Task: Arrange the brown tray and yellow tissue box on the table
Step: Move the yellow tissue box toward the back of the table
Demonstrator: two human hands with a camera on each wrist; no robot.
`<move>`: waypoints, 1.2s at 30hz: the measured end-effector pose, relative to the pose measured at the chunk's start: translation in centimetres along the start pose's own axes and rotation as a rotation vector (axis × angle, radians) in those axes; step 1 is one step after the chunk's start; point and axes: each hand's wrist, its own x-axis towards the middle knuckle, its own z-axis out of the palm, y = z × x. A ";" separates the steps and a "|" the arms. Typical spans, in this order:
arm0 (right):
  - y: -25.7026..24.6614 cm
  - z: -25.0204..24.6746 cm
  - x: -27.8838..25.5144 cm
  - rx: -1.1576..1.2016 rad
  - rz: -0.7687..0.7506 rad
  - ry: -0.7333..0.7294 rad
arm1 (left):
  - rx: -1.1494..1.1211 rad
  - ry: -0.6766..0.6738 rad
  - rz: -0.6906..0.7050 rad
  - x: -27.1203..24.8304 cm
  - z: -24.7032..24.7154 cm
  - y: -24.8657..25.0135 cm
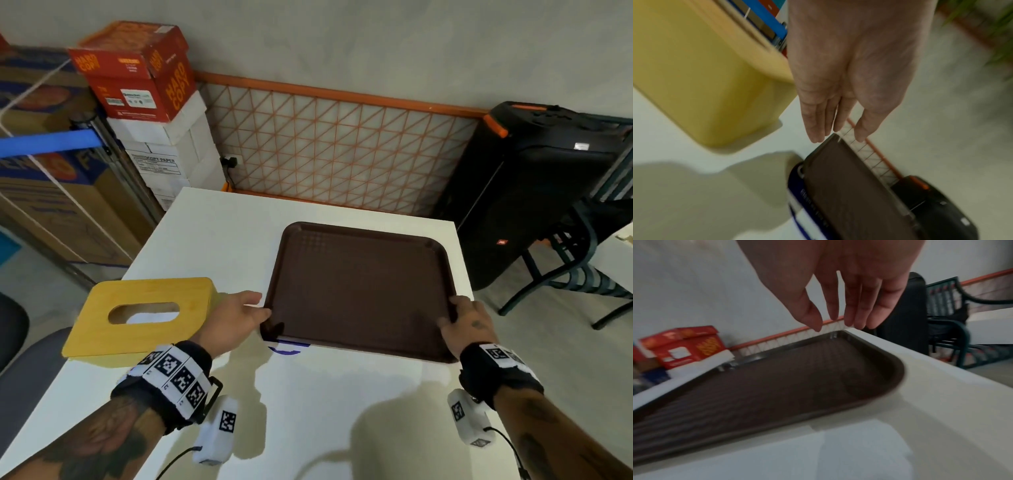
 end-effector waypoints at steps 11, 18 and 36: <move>-14.7 5.1 -10.3 0.190 -0.465 -0.366 | 0.102 0.482 0.061 -9.3 -14.1 -7.3; -21.4 11.6 -15.0 0.240 -0.480 -0.557 | 0.004 0.517 -0.225 -9.9 -18.4 -16.3; -27.7 15.8 -15.8 0.280 -0.354 -0.451 | -0.454 0.459 -0.108 -1.7 -17.6 -16.4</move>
